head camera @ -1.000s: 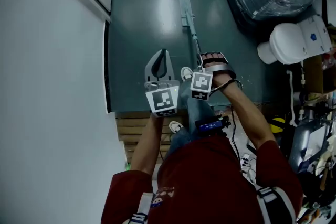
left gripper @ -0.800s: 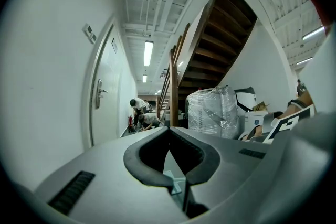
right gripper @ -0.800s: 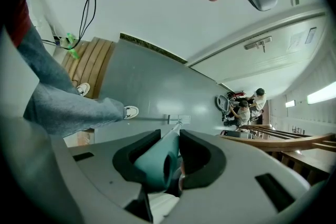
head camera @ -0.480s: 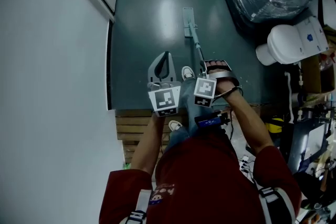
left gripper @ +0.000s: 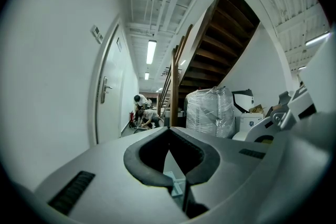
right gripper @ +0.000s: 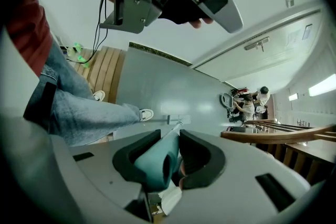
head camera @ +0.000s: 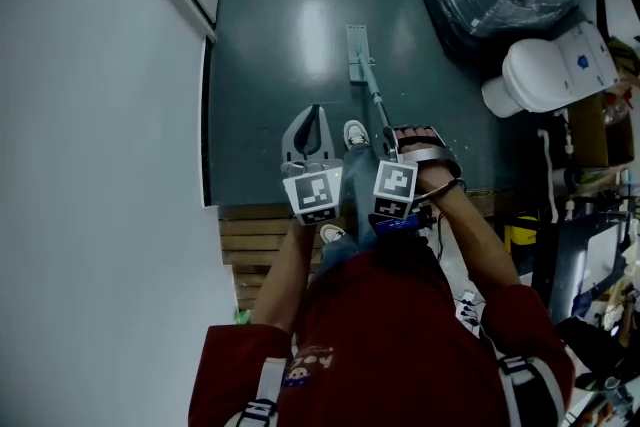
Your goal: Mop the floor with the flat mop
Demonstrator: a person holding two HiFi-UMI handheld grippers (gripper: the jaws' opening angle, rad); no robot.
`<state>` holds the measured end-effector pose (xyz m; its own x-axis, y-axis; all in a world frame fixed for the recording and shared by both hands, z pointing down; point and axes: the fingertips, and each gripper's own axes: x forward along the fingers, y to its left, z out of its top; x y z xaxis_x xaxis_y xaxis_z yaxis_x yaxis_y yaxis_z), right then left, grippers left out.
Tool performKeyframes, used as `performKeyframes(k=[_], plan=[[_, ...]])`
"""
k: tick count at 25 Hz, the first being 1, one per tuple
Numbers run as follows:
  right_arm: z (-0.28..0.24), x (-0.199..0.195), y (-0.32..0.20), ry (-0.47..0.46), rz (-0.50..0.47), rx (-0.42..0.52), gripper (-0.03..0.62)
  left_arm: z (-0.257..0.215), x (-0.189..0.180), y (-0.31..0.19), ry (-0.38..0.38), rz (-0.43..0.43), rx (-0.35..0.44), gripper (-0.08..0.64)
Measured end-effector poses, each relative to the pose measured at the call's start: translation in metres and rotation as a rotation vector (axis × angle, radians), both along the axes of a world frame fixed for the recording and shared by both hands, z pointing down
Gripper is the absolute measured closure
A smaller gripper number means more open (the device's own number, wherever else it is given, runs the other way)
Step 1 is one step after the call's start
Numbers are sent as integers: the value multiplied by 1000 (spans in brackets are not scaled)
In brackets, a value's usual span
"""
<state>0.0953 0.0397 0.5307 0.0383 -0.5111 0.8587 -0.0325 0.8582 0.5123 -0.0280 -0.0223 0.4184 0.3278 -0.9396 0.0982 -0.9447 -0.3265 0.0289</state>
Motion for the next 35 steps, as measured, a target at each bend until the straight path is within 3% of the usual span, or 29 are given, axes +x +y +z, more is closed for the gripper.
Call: performKeyframes(k=[24,35], plan=[[-57,7,100,-14,9,-91,472,-16,10,52,28,23,28,545],[-61,3,108,-12,11,-108,472,-17,6,54,8,25,42,545]])
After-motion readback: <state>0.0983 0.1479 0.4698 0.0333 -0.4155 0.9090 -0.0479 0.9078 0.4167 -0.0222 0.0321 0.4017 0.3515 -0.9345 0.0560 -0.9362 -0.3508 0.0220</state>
